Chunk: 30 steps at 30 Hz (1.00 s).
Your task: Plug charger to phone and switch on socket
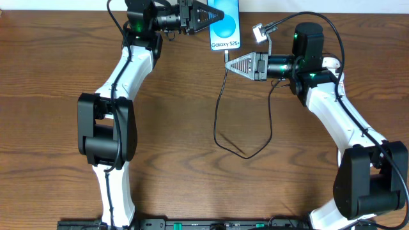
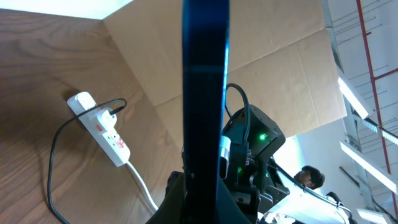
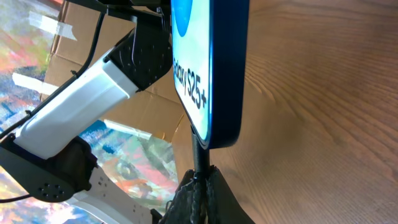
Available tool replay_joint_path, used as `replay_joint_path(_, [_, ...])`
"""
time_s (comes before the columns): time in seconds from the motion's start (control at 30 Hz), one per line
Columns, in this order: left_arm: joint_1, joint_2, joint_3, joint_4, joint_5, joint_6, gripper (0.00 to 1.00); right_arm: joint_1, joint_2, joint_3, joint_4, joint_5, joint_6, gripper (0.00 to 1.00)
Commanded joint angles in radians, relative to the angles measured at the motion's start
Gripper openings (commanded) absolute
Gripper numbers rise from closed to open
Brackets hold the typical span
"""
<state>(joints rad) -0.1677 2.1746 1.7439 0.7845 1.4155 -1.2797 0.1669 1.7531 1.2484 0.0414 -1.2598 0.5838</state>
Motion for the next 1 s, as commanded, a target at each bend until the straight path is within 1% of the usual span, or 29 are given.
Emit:
replay_joint_path(0.0, [-0.002, -0.033, 0.013, 0.011, 0.008, 0.014, 0.07, 0.005, 0.000, 0.016, 0.004, 0.000, -0.015, 0.01])
replay_joint_path(0.97, [-0.002, -0.033, 0.013, 0.011, 0.010, -0.013, 0.07, 0.005, 0.000, 0.016, 0.020, 0.005, -0.005, 0.01])
